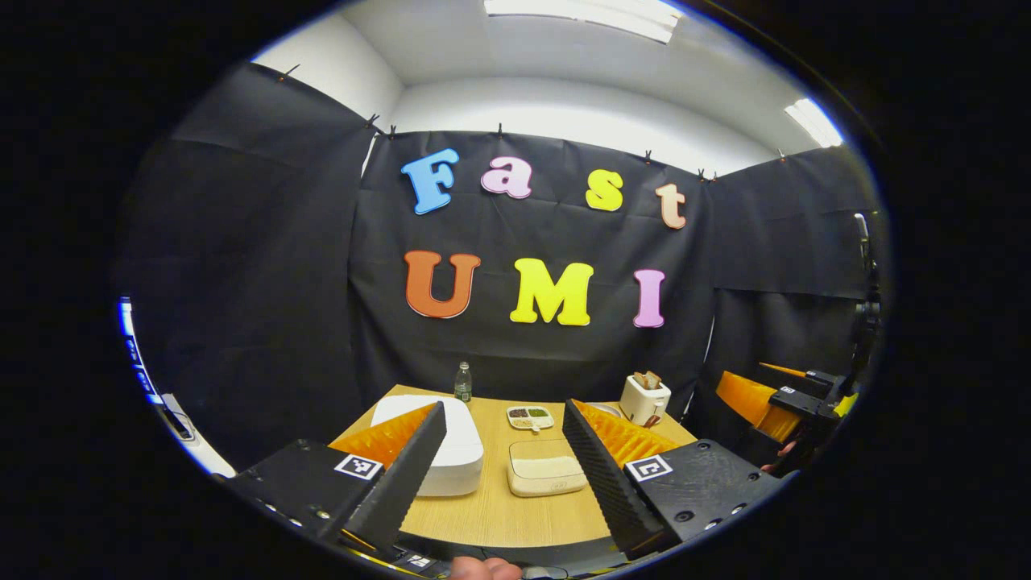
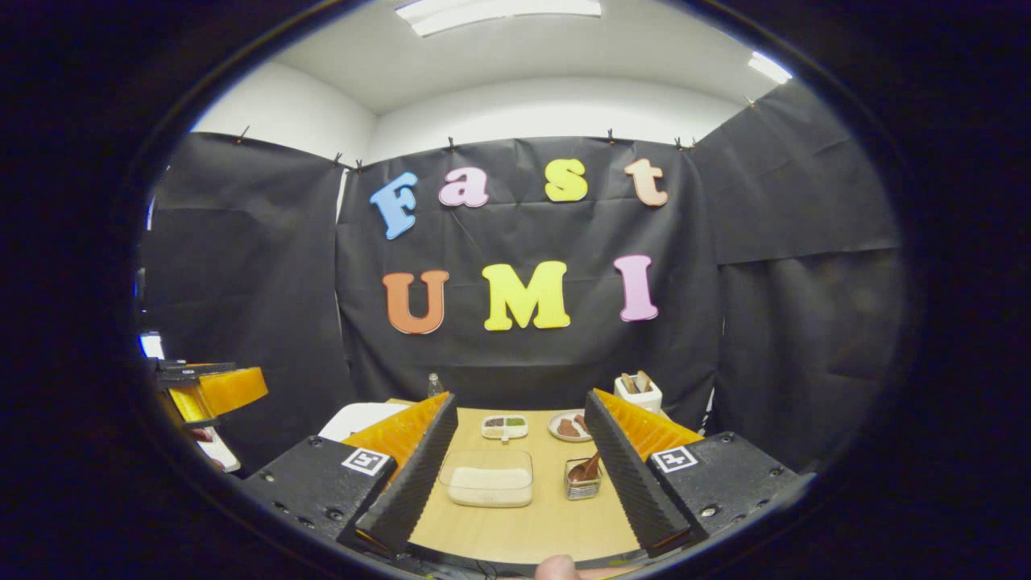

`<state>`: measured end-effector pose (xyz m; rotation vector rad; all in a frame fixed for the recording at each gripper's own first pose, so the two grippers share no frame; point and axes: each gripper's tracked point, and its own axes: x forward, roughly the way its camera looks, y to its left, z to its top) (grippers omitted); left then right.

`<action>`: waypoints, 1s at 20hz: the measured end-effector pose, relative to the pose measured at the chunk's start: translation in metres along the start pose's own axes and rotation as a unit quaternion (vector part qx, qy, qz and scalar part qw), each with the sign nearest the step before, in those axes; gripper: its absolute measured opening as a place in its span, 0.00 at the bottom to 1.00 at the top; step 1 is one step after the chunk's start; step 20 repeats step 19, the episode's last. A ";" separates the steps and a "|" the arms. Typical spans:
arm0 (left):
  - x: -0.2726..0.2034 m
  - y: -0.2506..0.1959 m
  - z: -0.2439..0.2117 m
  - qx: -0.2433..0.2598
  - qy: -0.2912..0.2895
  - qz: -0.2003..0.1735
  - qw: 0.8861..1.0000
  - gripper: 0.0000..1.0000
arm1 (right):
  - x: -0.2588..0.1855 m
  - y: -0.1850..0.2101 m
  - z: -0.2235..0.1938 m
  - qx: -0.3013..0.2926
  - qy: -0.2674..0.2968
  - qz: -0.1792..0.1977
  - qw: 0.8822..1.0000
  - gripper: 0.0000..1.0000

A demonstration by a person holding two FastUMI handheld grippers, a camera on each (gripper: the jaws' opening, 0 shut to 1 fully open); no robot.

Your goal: Close the left gripper, press the button to open the rice cooker; take a wooden spoon from the chopstick holder with the right hand, scoop a spoonful of rice and pour it into the rice cooker, then put the wooden spoon back into the chopstick holder.

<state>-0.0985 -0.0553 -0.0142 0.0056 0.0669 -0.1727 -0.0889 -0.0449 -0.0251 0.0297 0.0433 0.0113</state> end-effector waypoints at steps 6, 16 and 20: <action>-0.032 -0.019 -0.003 -0.003 -0.017 -0.009 1.000 0.94 | -0.039 0.004 0.000 -0.005 -0.002 -0.015 1.000 1.00; -0.028 -0.032 -0.008 0.009 -0.028 -0.014 0.999 0.94 | -0.041 0.000 -0.005 -0.002 0.003 -0.025 1.000 1.00; -0.026 -0.033 -0.008 0.010 -0.029 -0.016 0.999 0.94 | -0.039 -0.005 -0.007 0.001 0.005 -0.030 1.000 1.00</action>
